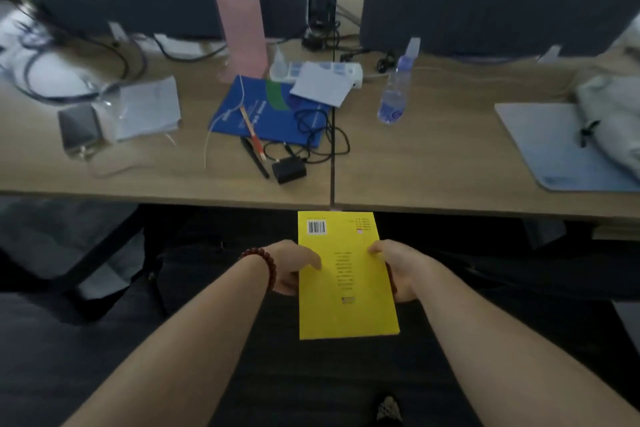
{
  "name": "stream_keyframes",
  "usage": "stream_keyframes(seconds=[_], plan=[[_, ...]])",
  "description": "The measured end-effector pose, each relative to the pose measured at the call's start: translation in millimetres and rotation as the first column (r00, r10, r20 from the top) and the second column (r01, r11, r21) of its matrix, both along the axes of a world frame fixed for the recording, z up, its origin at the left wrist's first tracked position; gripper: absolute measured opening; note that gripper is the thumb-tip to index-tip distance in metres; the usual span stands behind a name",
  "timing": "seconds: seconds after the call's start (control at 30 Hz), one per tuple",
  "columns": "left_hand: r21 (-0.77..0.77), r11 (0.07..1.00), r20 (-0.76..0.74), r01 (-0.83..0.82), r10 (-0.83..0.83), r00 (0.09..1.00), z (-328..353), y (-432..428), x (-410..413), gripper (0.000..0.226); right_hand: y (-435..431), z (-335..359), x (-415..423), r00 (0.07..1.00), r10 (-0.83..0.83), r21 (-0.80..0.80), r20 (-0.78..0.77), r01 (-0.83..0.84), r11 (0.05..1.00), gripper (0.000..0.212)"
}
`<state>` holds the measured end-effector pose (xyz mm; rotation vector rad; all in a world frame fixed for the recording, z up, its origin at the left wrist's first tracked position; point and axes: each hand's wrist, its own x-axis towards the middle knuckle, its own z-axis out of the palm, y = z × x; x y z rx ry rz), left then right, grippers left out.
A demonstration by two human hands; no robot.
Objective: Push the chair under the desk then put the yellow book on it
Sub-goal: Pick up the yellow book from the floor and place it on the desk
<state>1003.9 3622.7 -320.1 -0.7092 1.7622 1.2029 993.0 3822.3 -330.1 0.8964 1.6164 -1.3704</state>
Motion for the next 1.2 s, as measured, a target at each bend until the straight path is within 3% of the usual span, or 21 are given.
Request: stream_keyframes(seconds=[0.2,0.47,0.7,0.83,0.93,1.07,1.2], plan=[[0.039,0.999,-0.158,-0.028,0.034,0.987,73,-4,-32,0.037,-7,71,-36,0.993,-0.023,-0.093,-0.115,0.012,0.996,0.04],[-0.104,0.994,-0.359,0.016,-0.053,0.932,121,37,-98,0.033,27,121,-92,0.964,-0.075,-0.09,-0.257,0.054,0.994,0.03],[-0.031,0.999,-0.284,-0.024,0.014,0.959,107,119,-171,0.021,109,106,-168,0.985,-0.037,0.068,-0.17,0.049,0.996,0.024],[-0.082,0.991,-0.242,-0.106,0.084,0.967,76,155,-206,0.006,137,75,-214,0.994,0.03,0.074,-0.101,-0.023,0.997,0.024],[-0.118,0.983,-0.233,-0.14,0.11,0.966,55,171,-227,0.01,148,54,-240,0.994,0.089,0.089,-0.06,-0.083,0.993,0.031],[-0.149,0.98,-0.224,-0.131,0.096,0.97,34,180,-251,0.023,155,32,-265,0.989,0.135,0.083,-0.058,-0.13,0.988,0.023],[-0.162,0.982,-0.189,-0.097,0.065,0.98,10,172,-274,0.013,151,12,-282,0.992,0.118,0.052,-0.04,-0.116,0.992,0.021]])
